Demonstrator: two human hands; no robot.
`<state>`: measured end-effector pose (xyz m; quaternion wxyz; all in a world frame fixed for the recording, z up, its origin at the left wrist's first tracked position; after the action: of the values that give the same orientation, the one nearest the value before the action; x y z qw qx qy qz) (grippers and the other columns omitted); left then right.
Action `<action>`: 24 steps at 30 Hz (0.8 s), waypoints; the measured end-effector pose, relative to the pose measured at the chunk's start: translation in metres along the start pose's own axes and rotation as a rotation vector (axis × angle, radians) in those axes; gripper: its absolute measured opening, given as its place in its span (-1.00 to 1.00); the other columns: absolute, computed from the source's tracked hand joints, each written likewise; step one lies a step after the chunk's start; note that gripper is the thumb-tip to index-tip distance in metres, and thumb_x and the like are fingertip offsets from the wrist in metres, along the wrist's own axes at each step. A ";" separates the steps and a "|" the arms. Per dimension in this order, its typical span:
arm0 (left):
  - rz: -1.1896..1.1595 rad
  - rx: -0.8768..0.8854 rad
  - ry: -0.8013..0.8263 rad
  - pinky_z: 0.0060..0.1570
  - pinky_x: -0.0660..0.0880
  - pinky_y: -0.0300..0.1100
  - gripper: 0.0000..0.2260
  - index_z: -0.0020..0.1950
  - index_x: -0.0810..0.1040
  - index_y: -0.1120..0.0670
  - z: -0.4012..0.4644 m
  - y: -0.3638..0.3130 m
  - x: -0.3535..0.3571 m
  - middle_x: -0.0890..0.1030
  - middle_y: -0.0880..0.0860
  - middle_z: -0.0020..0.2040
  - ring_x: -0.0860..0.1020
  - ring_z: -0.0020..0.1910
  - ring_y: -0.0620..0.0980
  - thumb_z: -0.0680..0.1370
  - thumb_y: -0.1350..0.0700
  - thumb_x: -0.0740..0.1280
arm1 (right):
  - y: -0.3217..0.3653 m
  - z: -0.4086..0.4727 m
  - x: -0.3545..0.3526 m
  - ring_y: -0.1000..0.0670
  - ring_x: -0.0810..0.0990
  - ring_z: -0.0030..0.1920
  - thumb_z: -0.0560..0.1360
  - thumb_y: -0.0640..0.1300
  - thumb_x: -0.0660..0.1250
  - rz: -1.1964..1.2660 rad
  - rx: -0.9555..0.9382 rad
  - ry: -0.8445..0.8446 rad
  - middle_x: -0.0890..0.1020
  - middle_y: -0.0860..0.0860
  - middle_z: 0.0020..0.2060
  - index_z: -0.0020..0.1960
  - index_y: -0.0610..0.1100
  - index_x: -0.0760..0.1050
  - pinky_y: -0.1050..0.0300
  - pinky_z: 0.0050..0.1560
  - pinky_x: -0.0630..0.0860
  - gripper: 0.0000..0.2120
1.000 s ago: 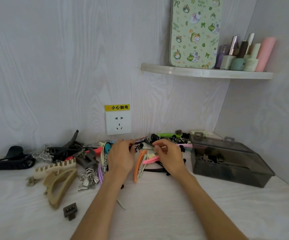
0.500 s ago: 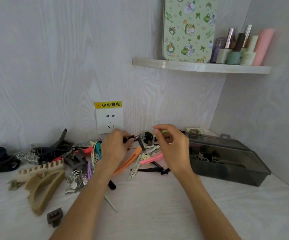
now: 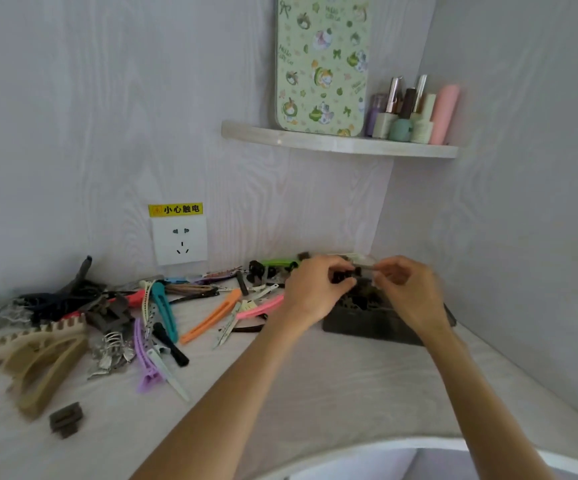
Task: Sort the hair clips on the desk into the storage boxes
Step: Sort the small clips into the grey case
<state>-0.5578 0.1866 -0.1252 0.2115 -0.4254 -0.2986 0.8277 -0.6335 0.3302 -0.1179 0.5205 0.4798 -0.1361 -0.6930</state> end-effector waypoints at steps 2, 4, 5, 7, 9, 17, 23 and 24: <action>0.034 -0.004 0.037 0.09 0.54 -0.11 -0.70 0.19 0.57 -0.04 -0.002 -0.004 0.012 0.63 -0.09 0.14 0.58 0.09 -0.10 0.47 -0.03 0.40 | -0.007 -0.003 0.003 0.07 0.59 -0.15 0.45 -0.19 0.38 -0.042 0.005 0.045 0.67 -0.02 -0.09 0.01 -0.13 0.61 0.26 -0.08 0.48 -0.86; 0.000 0.005 0.114 0.16 0.50 -0.10 -0.59 0.30 0.49 -0.05 -0.006 -0.007 0.017 0.57 -0.07 0.23 0.54 0.18 -0.08 0.46 -0.08 0.39 | -0.012 -0.005 0.002 0.08 0.57 -0.12 0.46 -0.20 0.37 -0.065 0.011 0.067 0.67 -0.05 -0.02 0.04 -0.13 0.61 0.25 -0.05 0.48 -0.84; -0.005 0.019 0.149 0.15 0.47 -0.15 -0.57 0.32 0.46 -0.07 -0.010 -0.007 0.014 0.55 -0.07 0.27 0.53 0.20 -0.09 0.48 -0.09 0.37 | -0.012 -0.007 0.000 0.09 0.56 -0.11 0.47 -0.20 0.37 -0.073 0.012 0.063 0.67 -0.05 -0.01 0.04 -0.12 0.61 0.24 -0.04 0.48 -0.84; 0.036 0.032 0.119 -0.02 0.41 -0.35 -0.67 0.29 0.48 -0.09 -0.017 0.003 -0.010 0.55 -0.11 0.25 0.56 0.04 -0.18 0.53 -0.06 0.30 | -0.007 -0.010 -0.004 0.09 0.57 -0.12 0.47 -0.20 0.37 -0.082 -0.004 0.037 0.67 -0.03 -0.04 0.03 -0.10 0.61 0.23 -0.03 0.50 -0.85; 0.142 -0.035 -0.022 -0.14 0.39 -0.41 -0.78 0.19 0.55 -0.09 -0.025 0.030 -0.052 0.60 -0.11 0.16 0.55 -0.13 -0.25 0.55 0.01 0.29 | 0.008 -0.014 -0.005 0.10 0.58 -0.14 0.47 -0.21 0.36 -0.057 -0.046 -0.003 0.67 0.01 -0.10 0.00 -0.07 0.61 0.26 -0.04 0.53 -0.87; 0.523 -0.246 0.108 -0.16 0.47 -0.24 -0.79 0.11 0.63 -0.10 -0.060 0.110 -0.094 0.67 -0.12 0.03 0.60 -0.12 -0.12 0.54 -0.07 0.28 | 0.100 -0.042 0.092 0.14 0.59 -0.07 0.53 -0.28 0.22 -0.120 -0.240 0.294 0.64 0.06 0.09 0.16 -0.06 0.57 0.40 -0.02 0.47 -0.72; 0.481 -0.126 0.157 0.00 0.45 -0.11 -0.71 0.26 0.53 -0.14 -0.068 0.111 -0.092 0.54 -0.04 0.03 0.48 0.00 -0.04 0.55 -0.10 0.24 | 0.097 -0.054 0.160 -0.16 0.37 0.28 0.49 -0.30 0.22 -0.524 -0.204 0.526 0.41 -0.19 0.25 0.28 -0.25 0.34 -0.01 0.16 0.40 -0.64; 0.484 -0.117 0.189 0.02 0.42 -0.13 -0.69 0.28 0.50 -0.14 -0.069 0.112 -0.088 0.51 -0.04 0.04 0.45 0.04 -0.04 0.55 -0.09 0.25 | 0.097 -0.048 0.162 -0.18 0.37 0.27 0.50 -0.29 0.21 -0.562 -0.194 0.521 0.40 -0.22 0.25 0.28 -0.27 0.32 0.00 0.16 0.40 -0.65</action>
<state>-0.4624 0.0732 -0.1814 0.0093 -0.5713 -0.2146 0.7921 -0.5375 0.1660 -0.1600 0.3704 0.6067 0.2035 -0.6733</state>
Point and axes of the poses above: each hand's wrist, its own z-axis towards the middle knuckle, its own x-axis out of the palm, y = z × x, the point moved 10 cm from there along z, towards the middle knuckle
